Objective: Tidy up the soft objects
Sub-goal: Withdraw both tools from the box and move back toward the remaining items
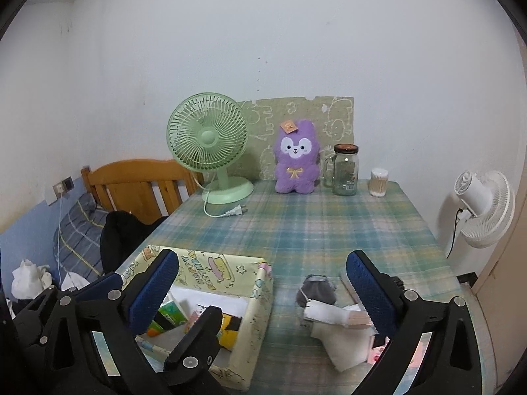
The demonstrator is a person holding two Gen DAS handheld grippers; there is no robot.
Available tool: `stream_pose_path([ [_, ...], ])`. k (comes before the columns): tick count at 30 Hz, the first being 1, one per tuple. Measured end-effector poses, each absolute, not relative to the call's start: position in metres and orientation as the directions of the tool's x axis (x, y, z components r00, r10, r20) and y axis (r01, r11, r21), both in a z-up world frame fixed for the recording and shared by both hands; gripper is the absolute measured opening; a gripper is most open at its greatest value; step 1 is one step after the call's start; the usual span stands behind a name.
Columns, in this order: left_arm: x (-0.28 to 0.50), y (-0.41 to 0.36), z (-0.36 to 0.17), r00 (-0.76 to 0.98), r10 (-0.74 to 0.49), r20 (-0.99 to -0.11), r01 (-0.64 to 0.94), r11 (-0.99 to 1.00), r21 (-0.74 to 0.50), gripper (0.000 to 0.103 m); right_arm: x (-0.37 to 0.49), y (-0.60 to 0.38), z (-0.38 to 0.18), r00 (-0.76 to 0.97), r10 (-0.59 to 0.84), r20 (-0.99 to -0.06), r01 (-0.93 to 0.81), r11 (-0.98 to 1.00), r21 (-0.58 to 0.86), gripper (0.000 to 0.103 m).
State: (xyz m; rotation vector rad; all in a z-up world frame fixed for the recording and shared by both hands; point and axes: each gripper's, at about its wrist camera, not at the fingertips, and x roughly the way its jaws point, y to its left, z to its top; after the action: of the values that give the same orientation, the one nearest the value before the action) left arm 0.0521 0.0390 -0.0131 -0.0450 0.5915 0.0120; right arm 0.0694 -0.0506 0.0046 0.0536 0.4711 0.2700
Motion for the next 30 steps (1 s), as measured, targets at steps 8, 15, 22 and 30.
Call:
stream_pose_path([
  [8,0.049,0.019,-0.015,0.834,-0.002,-0.553,-0.022,0.999,-0.036,0.102,0.062,-0.073,0.004,0.872,0.247,-0.421,-0.222,0.969,0.110,0.103],
  [15,0.045,0.001,-0.019,0.835,-0.018,-0.550,-0.002,0.999,-0.036,0.103,0.059,-0.092,-0.001,0.874,0.241,-0.422,-0.214,0.971,0.111,0.103],
  [22,0.044,-0.022,-0.025,0.838,-0.037,-0.544,0.026,0.999,-0.028,0.103,0.056,-0.112,-0.009,0.877,0.215,-0.430,-0.192,0.977,0.097,0.103],
  [30,0.046,-0.046,-0.038,0.828,-0.082,-0.555,0.077,0.996,-0.033,0.103,0.056,-0.134,-0.022,0.869,0.181,-0.460,-0.162,0.983,0.082,0.103],
])
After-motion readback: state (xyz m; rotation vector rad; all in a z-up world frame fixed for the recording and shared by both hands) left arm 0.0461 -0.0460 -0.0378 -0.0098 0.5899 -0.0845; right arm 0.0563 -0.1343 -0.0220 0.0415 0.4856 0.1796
